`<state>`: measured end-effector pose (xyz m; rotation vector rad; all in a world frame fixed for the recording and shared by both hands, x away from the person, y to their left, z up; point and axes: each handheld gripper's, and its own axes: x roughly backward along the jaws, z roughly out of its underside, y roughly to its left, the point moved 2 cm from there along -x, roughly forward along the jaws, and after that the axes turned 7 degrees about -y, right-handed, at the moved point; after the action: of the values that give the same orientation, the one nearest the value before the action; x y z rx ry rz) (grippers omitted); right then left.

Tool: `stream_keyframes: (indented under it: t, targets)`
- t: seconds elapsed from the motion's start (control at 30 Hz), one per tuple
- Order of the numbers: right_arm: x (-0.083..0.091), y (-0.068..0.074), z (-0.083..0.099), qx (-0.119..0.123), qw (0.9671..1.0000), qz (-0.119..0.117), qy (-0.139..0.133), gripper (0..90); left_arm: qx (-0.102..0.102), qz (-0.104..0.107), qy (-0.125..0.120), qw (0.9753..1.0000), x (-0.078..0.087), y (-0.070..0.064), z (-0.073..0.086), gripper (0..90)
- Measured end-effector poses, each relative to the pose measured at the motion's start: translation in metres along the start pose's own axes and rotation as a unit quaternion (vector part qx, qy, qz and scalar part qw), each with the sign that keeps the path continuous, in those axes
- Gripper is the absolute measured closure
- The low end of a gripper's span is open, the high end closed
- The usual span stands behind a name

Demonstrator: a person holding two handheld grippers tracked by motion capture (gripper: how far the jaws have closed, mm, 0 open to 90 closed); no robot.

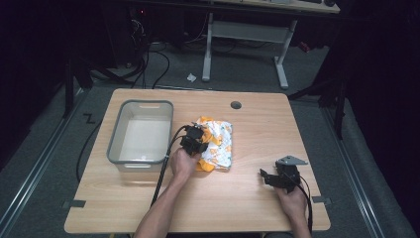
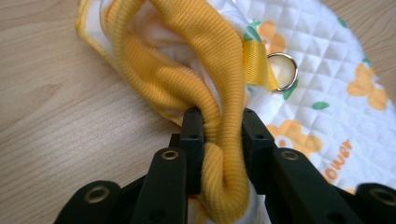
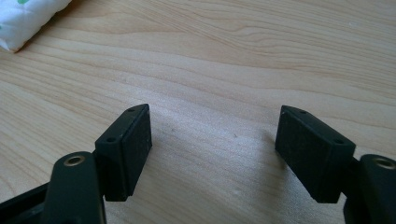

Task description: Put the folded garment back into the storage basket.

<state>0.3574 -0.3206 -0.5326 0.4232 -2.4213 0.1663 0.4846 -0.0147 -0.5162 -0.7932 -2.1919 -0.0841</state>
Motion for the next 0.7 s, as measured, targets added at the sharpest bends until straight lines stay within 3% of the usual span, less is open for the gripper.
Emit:
stream_keyframes:
  t: [0.3, 0.7]
  targets:
    - [0.000, 0.000, 0.000, -0.001, 1.0000, 0.000, 0.000, 27.3, -0.009, 0.020, -0.039, 0.9990, 0.024, -0.006, -0.009, 75.8]
    - [0.000, 0.000, 0.000, 0.000, 1.0000, 0.000, 0.000, 27.3, -0.025, 0.043, -0.077, 0.9957, 0.054, -0.013, -0.020, 76.0]
